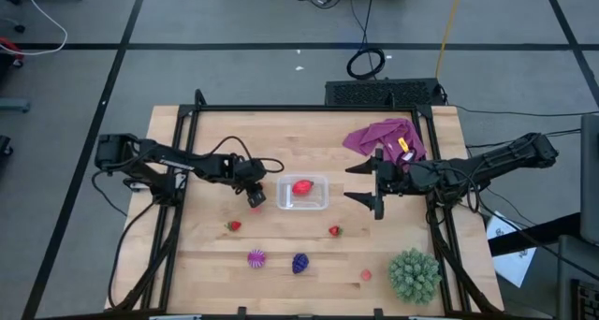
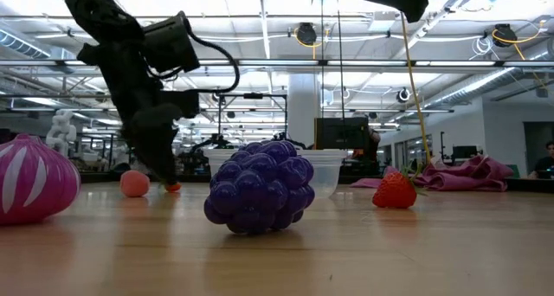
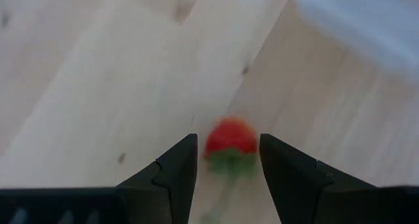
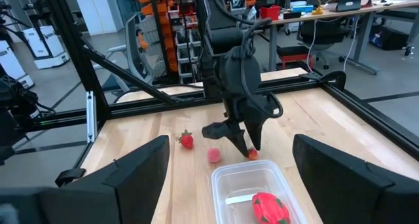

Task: Pick and placing Produce into tupperware
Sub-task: Put the top red strawberry into the transparent container

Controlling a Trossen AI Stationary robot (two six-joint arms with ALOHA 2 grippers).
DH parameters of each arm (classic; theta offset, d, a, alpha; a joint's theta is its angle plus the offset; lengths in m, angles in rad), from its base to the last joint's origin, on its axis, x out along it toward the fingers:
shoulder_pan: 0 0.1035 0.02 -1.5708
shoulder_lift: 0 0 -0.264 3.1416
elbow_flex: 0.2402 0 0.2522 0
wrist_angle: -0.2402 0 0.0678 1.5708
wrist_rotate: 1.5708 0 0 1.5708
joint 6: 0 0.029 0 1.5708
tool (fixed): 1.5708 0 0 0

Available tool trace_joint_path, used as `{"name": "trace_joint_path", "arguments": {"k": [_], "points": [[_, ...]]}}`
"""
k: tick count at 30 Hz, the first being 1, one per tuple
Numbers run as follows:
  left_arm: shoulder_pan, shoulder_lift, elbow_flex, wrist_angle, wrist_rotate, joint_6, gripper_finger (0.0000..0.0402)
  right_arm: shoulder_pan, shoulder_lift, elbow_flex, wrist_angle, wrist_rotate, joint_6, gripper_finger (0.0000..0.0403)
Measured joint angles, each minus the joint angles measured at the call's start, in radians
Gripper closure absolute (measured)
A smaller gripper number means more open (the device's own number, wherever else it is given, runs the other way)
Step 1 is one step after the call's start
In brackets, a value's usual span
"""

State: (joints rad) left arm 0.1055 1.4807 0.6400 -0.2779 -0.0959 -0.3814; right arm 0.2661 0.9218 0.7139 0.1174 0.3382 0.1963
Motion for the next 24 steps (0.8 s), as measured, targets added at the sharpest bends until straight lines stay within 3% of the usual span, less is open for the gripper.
{"name": "trace_joint_path", "arguments": {"k": [24], "points": [[0.0,0.049,0.003,0.022,-0.002,0.004,0.0231,0.0,0.0,0.0,0.032,0.0,0.0,0.0086]]}}
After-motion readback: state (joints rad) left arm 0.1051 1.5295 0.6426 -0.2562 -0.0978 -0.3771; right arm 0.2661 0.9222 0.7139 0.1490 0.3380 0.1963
